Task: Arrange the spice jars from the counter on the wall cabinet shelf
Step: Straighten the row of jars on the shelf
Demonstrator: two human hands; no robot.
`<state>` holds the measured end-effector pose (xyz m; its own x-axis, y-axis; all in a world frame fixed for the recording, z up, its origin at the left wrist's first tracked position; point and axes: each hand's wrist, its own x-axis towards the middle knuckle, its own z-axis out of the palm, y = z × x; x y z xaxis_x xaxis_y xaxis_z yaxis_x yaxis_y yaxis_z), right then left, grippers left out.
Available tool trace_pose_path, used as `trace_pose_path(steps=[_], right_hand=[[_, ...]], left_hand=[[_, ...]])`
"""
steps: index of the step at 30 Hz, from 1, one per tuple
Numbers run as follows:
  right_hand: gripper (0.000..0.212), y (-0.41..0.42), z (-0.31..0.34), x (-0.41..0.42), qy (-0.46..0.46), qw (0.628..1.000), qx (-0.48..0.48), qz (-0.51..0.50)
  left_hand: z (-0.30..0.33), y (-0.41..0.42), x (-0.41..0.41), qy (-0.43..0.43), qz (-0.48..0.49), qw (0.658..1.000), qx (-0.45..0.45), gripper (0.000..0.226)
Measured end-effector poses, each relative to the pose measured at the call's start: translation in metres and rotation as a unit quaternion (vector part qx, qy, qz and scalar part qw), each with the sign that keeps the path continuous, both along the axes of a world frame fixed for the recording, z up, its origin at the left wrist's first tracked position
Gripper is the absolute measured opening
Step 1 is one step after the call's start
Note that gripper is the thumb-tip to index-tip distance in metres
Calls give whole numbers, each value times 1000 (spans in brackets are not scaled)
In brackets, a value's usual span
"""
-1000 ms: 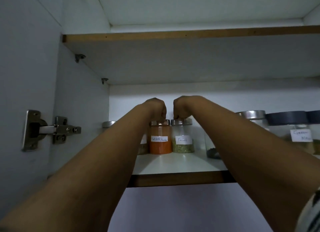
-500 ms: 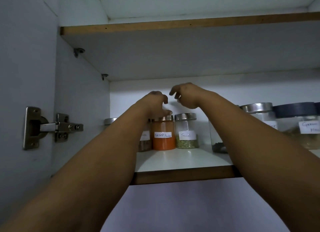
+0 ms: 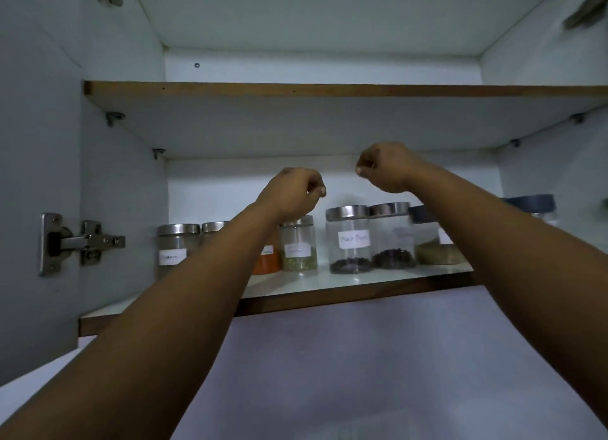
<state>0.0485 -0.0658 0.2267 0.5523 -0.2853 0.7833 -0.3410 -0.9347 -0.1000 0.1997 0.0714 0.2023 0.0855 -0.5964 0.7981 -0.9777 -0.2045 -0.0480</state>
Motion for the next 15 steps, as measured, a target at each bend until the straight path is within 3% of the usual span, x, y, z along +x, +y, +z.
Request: trace_pose_path(steps=[3, 7, 10, 15], right_hand=[[33, -16, 0, -26, 131, 990, 3, -49], [32, -27, -5, -36, 221, 973, -36, -56], [29, -37, -9, -31, 235, 967, -84, -49], [32, -53, -4, -5, 236, 962, -129, -34]], left_hand=[[4, -11, -26, -10, 14, 1000, 20, 21], [10, -31, -49, 2, 68, 995, 79, 39], [7, -50, -57, -22, 144, 979, 144, 41], [9, -63, -48, -7, 186, 971, 152, 31]])
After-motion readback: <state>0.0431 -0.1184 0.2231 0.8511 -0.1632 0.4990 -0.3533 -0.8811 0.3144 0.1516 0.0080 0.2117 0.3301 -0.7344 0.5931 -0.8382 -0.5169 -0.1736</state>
